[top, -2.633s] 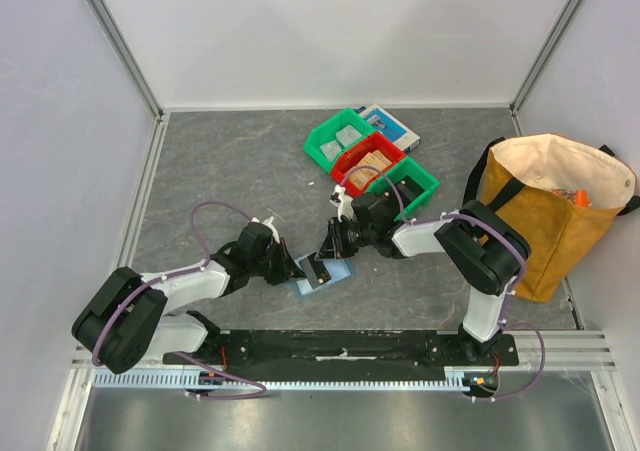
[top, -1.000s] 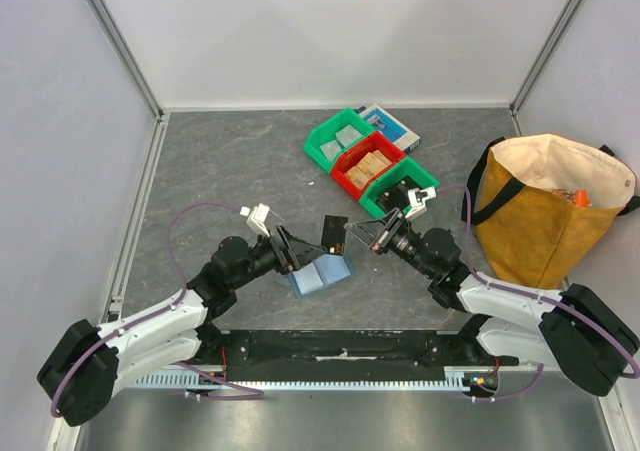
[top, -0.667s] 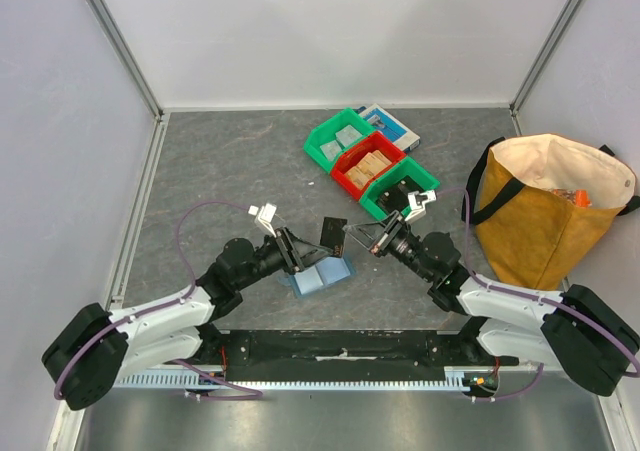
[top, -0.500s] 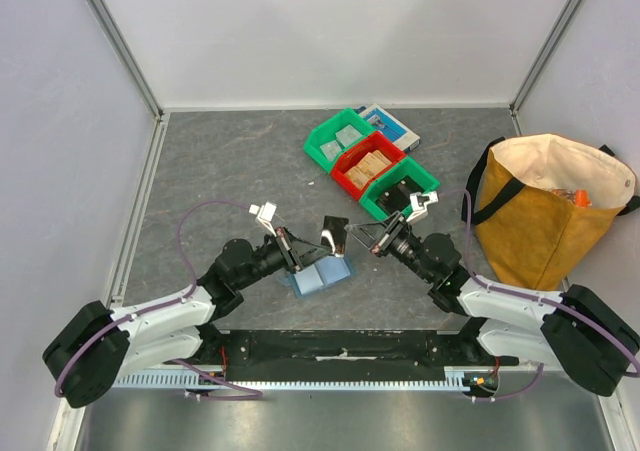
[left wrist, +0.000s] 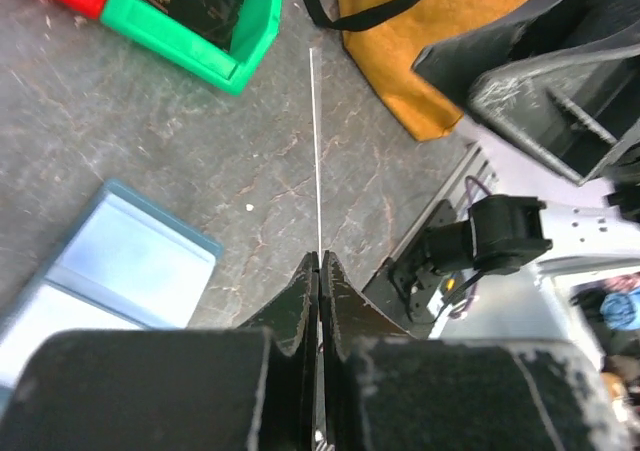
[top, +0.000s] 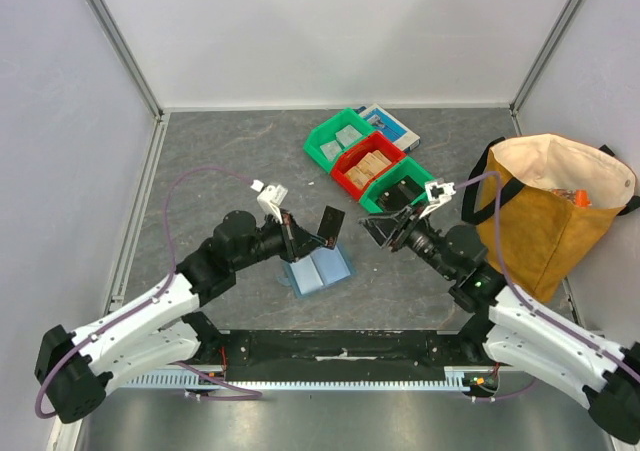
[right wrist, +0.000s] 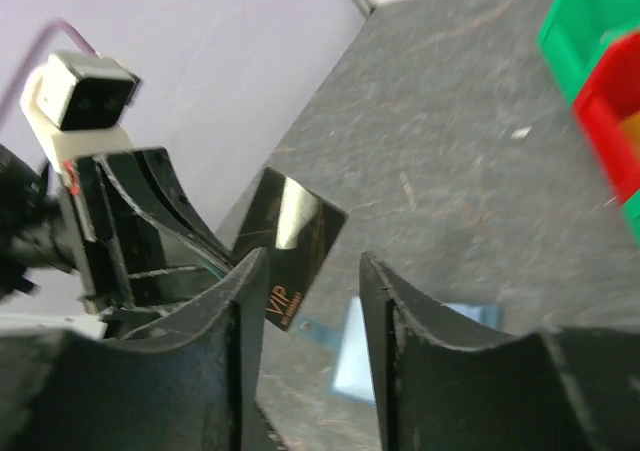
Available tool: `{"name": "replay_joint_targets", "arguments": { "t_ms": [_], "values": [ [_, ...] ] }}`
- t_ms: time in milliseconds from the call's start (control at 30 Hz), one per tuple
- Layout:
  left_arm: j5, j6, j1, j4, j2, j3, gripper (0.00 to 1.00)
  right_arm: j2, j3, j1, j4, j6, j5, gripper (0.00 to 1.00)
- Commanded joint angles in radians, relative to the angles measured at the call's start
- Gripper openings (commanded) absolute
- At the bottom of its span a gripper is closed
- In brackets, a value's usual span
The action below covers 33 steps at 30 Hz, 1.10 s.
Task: Take the credit cards out of the card holder
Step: Place the credit card in the storage box.
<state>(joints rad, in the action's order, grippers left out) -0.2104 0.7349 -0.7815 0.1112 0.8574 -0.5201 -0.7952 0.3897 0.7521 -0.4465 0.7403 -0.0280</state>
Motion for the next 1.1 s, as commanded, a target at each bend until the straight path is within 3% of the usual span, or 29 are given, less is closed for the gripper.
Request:
{"name": "replay_joint_targets", "arguments": {
  "t_ms": [0, 167, 333, 467, 733, 1067],
  "values": [
    [-0.029, -0.34, 0.002, -0.439, 0.012, -0.213, 0.02, 0.099, 0.15, -0.008, 0.29, -0.382, -0.061, 0.51],
    [-0.167, -0.609, 0.001, -0.691, 0.048, -0.388, 0.02, 0.119, 0.288, -0.008, 0.445, -0.62, -0.334, 0.68],
    [-0.3, -0.86, -0.001, -0.866, 0.081, -0.507, 0.02, 0.062, 0.417, -0.008, 0.609, -0.804, -0.522, 0.7],
    [-0.331, -0.974, -0.004, -0.935, 0.097, -0.572, 0.02, -0.03, 0.492, -0.008, 0.678, -0.91, -0.648, 0.68],
    [-0.319, -1.052, -0.021, -1.029, 0.181, -0.652, 0.02, -0.234, 0.626, -0.007, 0.765, -1.047, -0.806, 0.65],
    [-0.322, -1.068, -0.03, -1.013, 0.177, -0.63, 0.02, -0.406, 0.73, 0.016, 0.913, -1.15, -0.903, 0.5]
  ]
}}
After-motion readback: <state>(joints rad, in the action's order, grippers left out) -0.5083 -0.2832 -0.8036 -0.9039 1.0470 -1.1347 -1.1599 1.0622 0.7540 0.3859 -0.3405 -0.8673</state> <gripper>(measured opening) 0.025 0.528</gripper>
